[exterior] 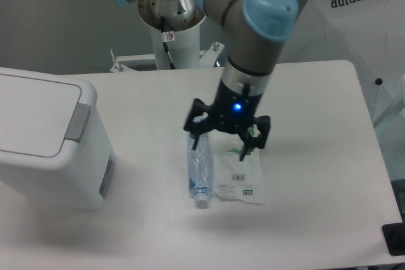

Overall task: Open the trash can
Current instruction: 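Move the open gripper over the bottle toward the trash can lid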

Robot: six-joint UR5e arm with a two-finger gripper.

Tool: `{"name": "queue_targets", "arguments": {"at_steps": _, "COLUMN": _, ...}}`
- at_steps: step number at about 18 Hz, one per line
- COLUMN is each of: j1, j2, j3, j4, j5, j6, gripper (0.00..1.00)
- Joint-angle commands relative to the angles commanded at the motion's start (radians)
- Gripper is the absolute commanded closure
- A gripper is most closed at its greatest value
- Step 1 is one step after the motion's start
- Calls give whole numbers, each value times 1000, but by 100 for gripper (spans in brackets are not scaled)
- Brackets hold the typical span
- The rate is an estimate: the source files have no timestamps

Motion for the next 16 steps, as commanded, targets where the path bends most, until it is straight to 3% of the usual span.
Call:
{"name": "queue_targets", "arguments": {"at_steps": 6, "j1": -26, "j2": 12, "j3": -2, "j4": 2, "j5": -23, "j6": -43, "gripper": 0}}
{"name": "queue_targets", "arguments": {"at_steps": 16, "j1": -150, "j2": 60, "j3": -18, "j4": 11, "j5": -26, "j6": -127, "gripper": 0}}
